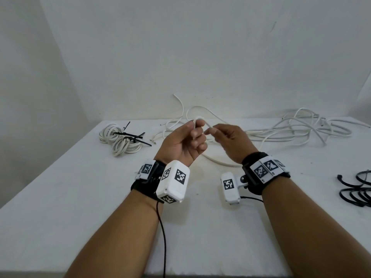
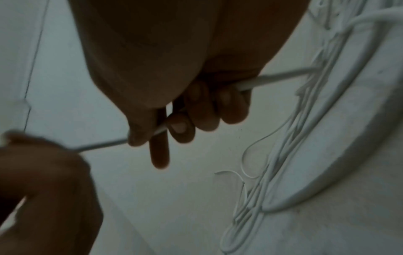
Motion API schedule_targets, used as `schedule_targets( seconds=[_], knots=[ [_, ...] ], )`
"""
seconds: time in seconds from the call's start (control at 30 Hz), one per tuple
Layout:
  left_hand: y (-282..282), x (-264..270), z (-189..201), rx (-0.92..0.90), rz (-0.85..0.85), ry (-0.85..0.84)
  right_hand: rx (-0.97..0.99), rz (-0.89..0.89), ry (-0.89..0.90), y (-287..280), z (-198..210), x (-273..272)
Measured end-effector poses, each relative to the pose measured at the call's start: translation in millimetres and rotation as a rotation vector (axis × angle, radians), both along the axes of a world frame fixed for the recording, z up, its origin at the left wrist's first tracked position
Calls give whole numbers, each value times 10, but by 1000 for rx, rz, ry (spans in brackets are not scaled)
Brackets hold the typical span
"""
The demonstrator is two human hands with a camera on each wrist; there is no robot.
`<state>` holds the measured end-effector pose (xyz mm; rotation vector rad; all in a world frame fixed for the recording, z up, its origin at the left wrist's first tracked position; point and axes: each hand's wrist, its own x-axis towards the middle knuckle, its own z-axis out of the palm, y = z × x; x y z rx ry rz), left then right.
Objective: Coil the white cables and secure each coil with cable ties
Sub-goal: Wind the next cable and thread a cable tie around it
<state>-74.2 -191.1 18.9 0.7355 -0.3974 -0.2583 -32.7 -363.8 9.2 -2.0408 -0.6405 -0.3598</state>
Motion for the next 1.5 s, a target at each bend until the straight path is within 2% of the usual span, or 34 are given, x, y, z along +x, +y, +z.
schedule_targets(
  seconds=[0.2,0.43,0.57,0.67,0.73,0.77,0.87,1.13,1.23,1.33,1.5],
  knots=[
    [-21,131,-173,93,355,10,-412,57,185,124,46,-76],
    [5,228,-325,506,669,-158,-638,106,231,106,36,-150],
    [50,216,-331,877,658,-338,-632,139,188,56,55,-229],
    [45,176,-317,1261,551,-475,-444,91,124,12,65,-254],
    [27,143,-299,1352,409,-442,-304,83,86,-40,76,-253],
    [14,121,-282,1314,330,-391,-248,83,65,-69,85,-249],
    [-41,75,-229,1004,174,-232,-112,74,27,-159,108,-231],
    [-108,-21,-210,621,90,-111,179,132,60,-237,48,-105],
    [-113,-28,-195,589,99,-141,166,120,56,-225,15,-68],
    [-109,-38,-174,522,136,-94,119,94,90,-203,-19,-47],
    [-132,-7,-115,183,256,-39,-126,24,204,-134,-13,-80]
  ],
)
